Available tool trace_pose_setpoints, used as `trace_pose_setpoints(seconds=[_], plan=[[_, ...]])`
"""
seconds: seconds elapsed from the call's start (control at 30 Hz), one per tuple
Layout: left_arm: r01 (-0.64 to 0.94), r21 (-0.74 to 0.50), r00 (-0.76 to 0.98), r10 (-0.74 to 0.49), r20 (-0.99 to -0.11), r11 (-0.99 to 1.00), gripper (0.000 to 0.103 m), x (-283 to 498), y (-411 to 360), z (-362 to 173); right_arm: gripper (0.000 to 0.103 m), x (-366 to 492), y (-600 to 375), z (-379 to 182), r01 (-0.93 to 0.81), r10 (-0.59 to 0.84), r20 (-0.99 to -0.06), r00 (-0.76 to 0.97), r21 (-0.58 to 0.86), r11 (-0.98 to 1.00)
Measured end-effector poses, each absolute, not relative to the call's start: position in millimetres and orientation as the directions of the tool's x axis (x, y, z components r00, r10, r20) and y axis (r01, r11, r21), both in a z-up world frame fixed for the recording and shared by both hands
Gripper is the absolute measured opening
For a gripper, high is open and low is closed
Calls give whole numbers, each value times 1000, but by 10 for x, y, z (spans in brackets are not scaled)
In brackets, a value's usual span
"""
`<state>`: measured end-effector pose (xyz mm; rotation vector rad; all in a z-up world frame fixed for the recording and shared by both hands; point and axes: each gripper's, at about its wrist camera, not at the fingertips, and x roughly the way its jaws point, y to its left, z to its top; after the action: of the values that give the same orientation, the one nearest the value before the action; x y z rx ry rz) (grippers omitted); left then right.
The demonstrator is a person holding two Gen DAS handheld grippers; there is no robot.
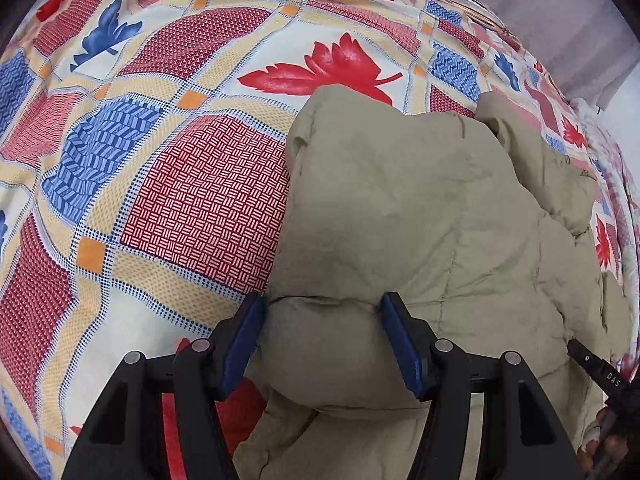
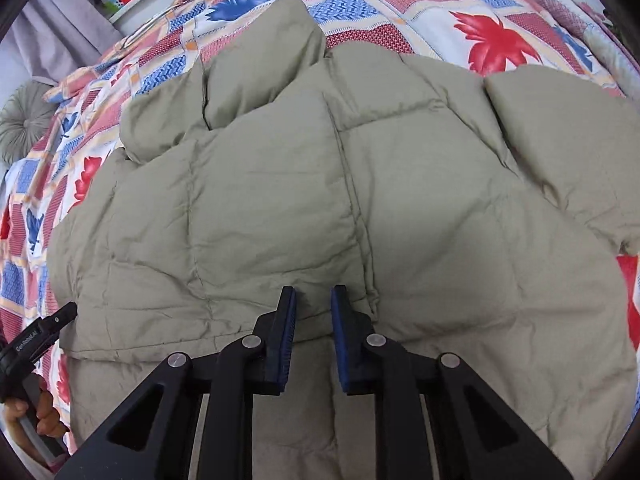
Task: Fold large clothes
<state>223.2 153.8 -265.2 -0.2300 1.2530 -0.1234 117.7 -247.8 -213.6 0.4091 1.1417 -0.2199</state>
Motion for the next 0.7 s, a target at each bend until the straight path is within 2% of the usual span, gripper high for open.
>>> trace_pose_setpoints(seconds=[0.13,0.23,0.43,0.5,0.57,0.7], plan=[[-24,-189,298,-174,-939,982,63,2233,1491,-2568,19,1071,-2548,-2070,380,45,-923,382,201,903],[11,-163,309,-158,-938,987,63,2176,1381,-2401,22,908,-2670,-1967,407,85,-916,392,255,877],[110,-89,339,-122,-933,990,63,1908,1046,-2068,23,497,-2851,-1863,470,150,-908,391,337,816],[129,-79,350,-120,-929,989,63,1807,939,-1966,26,352,-2880,-1852,483,164,-910,381,347,804],[138,-93,345,-136,-928,986,63,1687,834,-1882,34,220,-2909,-1851,504,176,-913,369,356,787],[170,-112,315,-161,-935,979,63,1447,598,-1783,36,26,-2969,-1863,539,196,-915,352,369,757]])
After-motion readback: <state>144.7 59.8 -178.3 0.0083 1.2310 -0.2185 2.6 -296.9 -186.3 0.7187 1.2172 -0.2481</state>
